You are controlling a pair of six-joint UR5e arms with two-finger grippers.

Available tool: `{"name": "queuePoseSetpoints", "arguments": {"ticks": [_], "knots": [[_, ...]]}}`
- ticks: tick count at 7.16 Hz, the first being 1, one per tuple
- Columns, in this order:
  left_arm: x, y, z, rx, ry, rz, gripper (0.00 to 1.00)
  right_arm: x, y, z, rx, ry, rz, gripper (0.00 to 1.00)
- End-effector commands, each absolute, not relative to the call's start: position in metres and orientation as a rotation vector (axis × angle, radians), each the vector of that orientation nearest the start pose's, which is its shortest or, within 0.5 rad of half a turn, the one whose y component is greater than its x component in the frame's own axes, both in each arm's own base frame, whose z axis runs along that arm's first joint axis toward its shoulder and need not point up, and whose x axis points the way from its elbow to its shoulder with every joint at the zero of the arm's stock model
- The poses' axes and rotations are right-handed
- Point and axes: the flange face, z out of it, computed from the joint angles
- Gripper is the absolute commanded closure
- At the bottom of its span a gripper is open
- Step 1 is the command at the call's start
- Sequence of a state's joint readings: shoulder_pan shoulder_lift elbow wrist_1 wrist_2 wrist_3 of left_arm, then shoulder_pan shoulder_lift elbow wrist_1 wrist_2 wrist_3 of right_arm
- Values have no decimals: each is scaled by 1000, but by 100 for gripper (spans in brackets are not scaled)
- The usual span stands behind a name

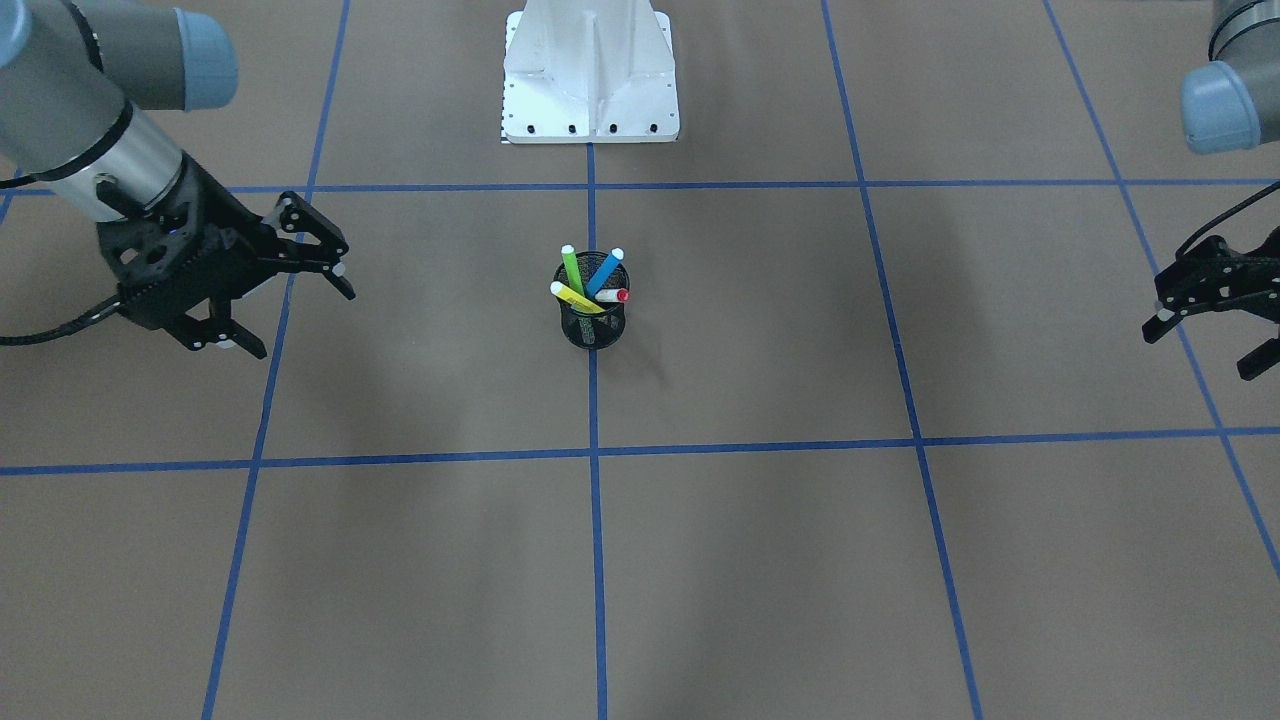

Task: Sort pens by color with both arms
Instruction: 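Move the right gripper over the black mesh pen cup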

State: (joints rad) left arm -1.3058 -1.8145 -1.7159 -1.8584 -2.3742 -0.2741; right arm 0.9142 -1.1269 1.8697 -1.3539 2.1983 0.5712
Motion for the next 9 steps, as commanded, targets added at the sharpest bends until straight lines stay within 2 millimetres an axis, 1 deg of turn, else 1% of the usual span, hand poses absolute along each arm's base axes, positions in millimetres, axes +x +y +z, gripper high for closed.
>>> {"name": "queuePoseSetpoints", "arguments": {"ticks": [1,2,3,4,5,6,7,8,9], "knots": [[107,-583,415,399,925,263,0,-380,-472,213,450,-1005,-309,1],[110,-583,415,396,926,267,0,-409,-454,204,472,-986,-267,1],[111,-583,416,392,926,267,0,-431,-437,202,472,-976,-241,2],[111,-582,417,390,927,268,0,-445,-427,198,456,-971,-225,3],[117,-581,417,386,928,276,0,-462,-416,190,450,-938,-210,4],[118,-581,417,385,928,278,0,-481,-405,171,429,-885,-192,7],[118,-582,418,383,927,278,0,-490,-400,152,402,-870,-175,10],[118,-582,418,383,927,278,0,-501,-399,141,379,-874,-149,16],[118,-582,418,383,929,278,0,-517,-403,128,340,-867,-100,24]]}}
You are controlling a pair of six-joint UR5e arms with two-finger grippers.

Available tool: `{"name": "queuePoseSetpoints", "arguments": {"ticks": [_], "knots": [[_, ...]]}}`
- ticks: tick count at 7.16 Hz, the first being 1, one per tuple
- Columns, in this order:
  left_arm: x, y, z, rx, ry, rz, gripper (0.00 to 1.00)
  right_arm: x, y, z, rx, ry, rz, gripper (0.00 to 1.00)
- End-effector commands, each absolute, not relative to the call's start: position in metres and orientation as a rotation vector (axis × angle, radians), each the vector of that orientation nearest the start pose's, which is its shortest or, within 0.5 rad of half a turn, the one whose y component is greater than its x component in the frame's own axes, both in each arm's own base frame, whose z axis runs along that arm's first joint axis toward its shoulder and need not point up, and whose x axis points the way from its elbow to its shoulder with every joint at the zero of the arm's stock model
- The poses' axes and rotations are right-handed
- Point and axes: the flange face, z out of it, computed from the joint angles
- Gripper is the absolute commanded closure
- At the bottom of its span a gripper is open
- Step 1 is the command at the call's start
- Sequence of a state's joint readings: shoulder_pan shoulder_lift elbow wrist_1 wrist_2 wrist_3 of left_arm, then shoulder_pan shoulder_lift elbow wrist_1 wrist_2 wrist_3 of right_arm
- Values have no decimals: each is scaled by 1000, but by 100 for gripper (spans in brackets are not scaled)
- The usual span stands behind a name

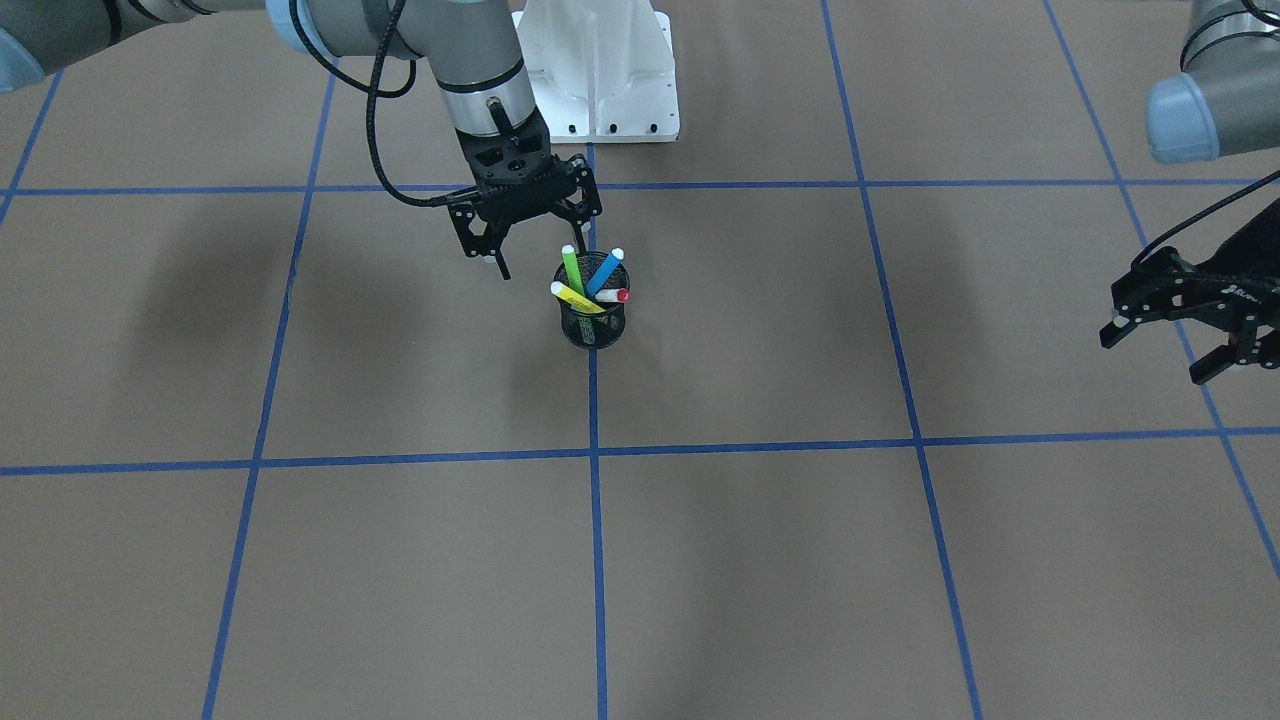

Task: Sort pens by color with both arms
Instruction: 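Move the right gripper over the black mesh pen cup, then lower the right gripper into the cup and grasp the blue marker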

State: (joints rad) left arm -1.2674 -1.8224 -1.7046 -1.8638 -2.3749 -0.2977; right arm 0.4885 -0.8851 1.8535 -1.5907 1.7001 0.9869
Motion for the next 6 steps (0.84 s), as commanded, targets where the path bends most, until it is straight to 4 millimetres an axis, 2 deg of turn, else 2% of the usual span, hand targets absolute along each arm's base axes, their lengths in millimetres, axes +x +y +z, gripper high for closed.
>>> {"name": "queuePoseSetpoints", "arguments": {"ticks": [1,2,3,5,6], "knots": [[118,-582,418,383,928,280,0,-529,-401,112,277,-842,-29,34],[118,-582,418,383,928,280,0,-541,-394,94,196,-808,74,43],[118,-581,419,382,928,279,0,-556,-392,82,131,-783,173,45],[118,-581,419,382,928,279,0,-596,-399,71,40,-707,325,46],[118,-581,418,383,929,278,0,-608,-402,72,21,-654,340,46]]}}
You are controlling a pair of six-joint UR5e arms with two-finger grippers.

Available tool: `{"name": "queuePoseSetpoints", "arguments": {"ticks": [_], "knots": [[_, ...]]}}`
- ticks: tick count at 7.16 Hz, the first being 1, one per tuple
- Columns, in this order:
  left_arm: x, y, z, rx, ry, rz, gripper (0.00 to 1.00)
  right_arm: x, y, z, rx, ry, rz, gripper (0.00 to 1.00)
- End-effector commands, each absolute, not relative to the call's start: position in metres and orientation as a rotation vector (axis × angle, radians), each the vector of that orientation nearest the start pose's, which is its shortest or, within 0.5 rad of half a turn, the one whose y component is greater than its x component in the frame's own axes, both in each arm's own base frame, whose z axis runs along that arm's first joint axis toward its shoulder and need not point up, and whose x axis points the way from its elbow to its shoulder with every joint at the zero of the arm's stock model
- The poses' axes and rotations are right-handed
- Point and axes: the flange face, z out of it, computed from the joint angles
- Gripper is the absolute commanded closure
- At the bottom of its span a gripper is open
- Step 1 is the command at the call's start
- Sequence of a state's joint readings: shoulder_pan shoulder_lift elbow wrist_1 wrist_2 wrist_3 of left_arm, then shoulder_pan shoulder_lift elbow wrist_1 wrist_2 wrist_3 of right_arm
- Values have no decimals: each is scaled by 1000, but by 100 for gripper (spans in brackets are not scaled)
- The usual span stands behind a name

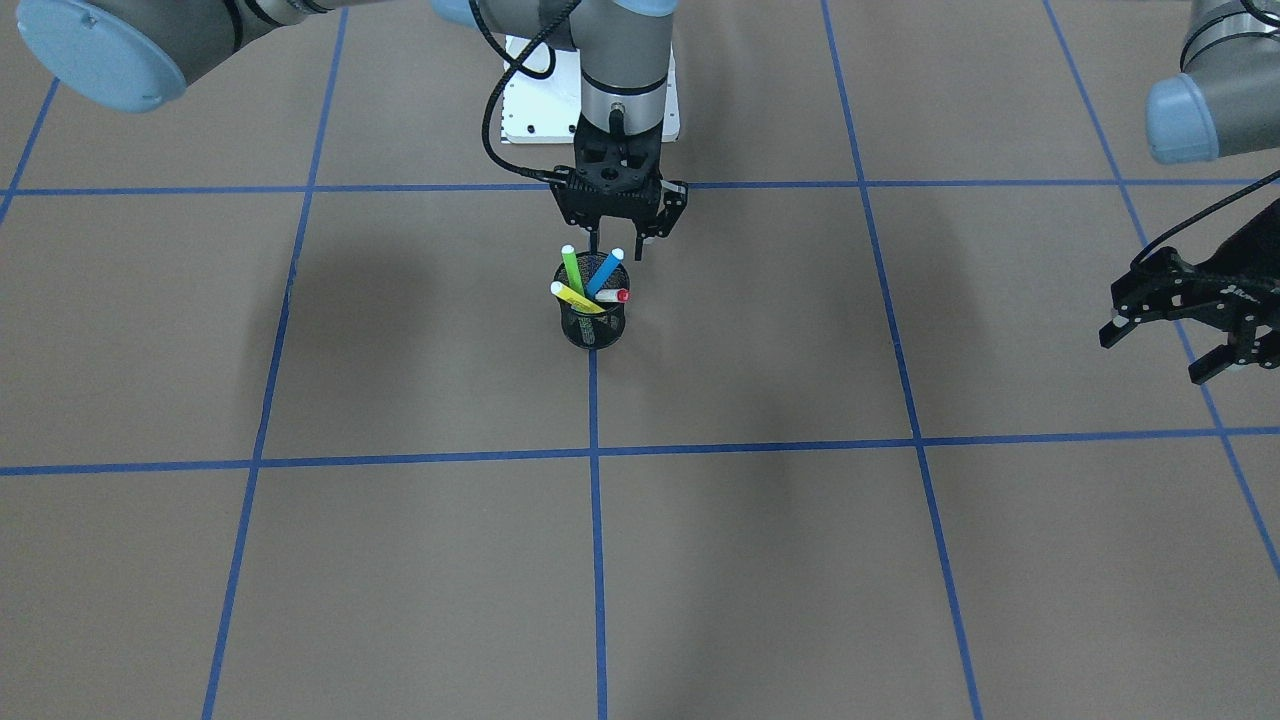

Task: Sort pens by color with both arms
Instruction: 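Lower the right gripper into the cup and grasp the blue marker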

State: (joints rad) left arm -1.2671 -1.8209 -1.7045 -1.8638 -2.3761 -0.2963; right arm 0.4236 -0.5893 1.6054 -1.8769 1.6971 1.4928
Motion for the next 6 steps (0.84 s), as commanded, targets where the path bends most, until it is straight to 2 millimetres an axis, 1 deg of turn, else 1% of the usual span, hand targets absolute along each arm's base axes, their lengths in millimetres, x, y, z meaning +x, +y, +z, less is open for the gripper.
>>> {"name": "queuePoseSetpoints", "arguments": {"ticks": [1,3,4,6], "knots": [[118,-581,418,383,928,280,0,-608,-398,78,7,-601,341,46],[118,-581,417,385,929,280,0,-614,-389,86,-7,-557,331,46],[118,-581,417,387,930,280,0,-618,-383,84,-10,-558,323,46],[117,-580,416,390,930,281,0,-628,-374,88,-7,-545,315,46]]}}
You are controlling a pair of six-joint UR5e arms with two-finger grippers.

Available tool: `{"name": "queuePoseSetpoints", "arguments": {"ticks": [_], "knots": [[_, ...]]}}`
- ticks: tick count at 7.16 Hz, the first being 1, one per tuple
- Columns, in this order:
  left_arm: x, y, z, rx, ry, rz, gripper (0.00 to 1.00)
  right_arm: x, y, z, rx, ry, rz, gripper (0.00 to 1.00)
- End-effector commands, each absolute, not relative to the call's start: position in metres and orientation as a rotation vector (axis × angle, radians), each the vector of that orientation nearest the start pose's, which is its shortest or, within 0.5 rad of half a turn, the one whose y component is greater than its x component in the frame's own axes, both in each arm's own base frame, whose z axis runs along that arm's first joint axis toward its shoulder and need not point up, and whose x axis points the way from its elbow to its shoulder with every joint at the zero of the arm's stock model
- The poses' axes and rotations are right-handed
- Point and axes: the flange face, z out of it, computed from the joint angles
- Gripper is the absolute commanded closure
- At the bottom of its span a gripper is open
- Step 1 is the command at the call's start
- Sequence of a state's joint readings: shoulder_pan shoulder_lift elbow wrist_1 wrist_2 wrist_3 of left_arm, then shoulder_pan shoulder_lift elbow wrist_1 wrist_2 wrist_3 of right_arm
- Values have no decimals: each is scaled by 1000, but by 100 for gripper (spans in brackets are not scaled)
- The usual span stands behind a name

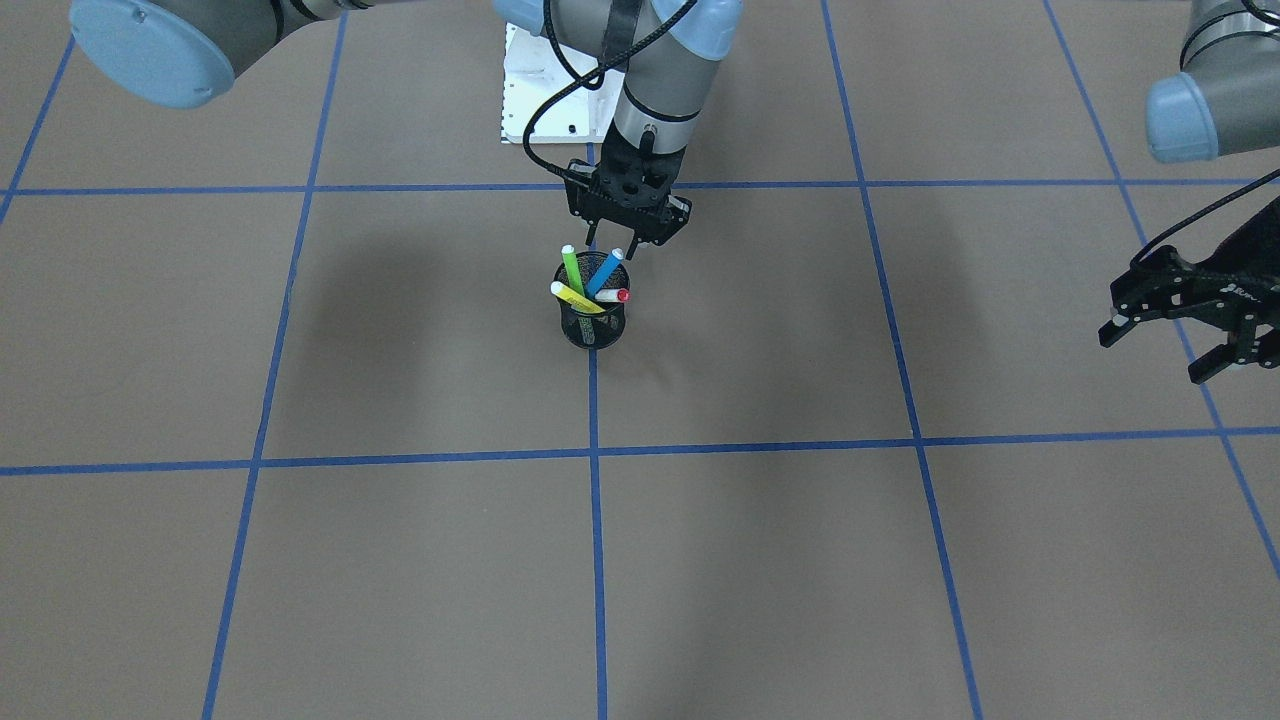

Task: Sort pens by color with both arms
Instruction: 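Lower the right gripper into the cup and grasp the blue marker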

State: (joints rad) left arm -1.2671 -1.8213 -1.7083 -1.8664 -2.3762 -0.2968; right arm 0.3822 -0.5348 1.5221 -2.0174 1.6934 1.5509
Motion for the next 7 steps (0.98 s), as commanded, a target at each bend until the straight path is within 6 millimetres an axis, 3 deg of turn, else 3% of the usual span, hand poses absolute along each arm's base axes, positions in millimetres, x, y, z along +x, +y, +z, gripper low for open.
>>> {"name": "queuePoseSetpoints", "arguments": {"ticks": [1,4,7], "knots": [[118,-581,415,390,930,281,0,-631,-371,91,-4,-537,312,48],[117,-580,415,391,932,283,0,-641,-374,90,-7,-518,311,62],[117,-578,415,393,932,285,0,-639,-376,87,22,-498,307,62]]}}
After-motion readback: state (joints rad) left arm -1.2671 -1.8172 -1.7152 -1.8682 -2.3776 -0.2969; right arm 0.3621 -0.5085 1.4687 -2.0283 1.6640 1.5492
